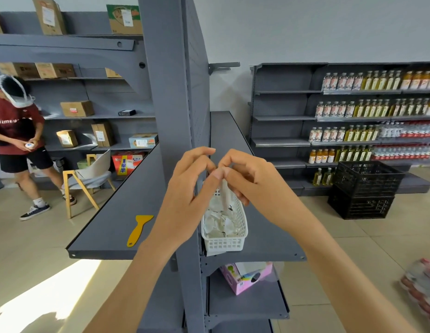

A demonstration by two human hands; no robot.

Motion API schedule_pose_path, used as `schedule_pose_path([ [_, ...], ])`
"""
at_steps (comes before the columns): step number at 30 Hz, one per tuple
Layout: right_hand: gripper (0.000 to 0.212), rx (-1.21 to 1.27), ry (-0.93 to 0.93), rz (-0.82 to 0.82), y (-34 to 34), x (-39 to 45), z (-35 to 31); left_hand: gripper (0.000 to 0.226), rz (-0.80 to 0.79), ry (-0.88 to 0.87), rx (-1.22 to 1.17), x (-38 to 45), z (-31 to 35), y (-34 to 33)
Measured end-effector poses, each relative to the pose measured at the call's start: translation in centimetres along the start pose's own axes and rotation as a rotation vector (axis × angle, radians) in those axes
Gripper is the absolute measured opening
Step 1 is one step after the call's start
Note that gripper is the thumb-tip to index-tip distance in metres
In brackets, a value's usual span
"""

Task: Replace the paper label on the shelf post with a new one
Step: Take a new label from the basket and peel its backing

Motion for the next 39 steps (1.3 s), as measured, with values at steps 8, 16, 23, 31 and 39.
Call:
schedule_pose_path([
  [8, 0.019, -0.161, -0.036, 0.011, 0.3, -0.3, 1.4, 0.026, 0.080, -0.111, 0.336, 0.1, 1.4, -0.1],
  [16, 0.016, -0.023, -0.202, -0.045, -1.1, 1.1, 7.4, 0.019, 0.070, -0.068, 0.210, 0.7, 0.9, 0.1],
  [23, 0.018, -0.001, -0.282, -0.049, -3.8, 3.0, 11.8, 0.017, 0.050, -0.111, 0.231, 3.0, 1.5, 0.1],
  [31, 0.022, -0.283, -0.433, -0.119, -6.9, 3.9, 18.1, 0.015, 0.189, -0.128, -0.032, 4.3, 2.6, 3.7],
  [39, 0.023, -0.661, -0.393, -0.262, -9.8, 4.3, 21.5, 0.016, 0.188, -0.103, -0.041, 4.9, 2.4, 5.1],
])
Point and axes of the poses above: each hand's wrist, its own x-axis towards the middle knuckle, its own y-axis out of the back of the hand, z = x × y, the point moved 8 cm from there along x, towards the middle knuckle, and after that the axes turned 10 degrees about -x, right-handed, at the moved point
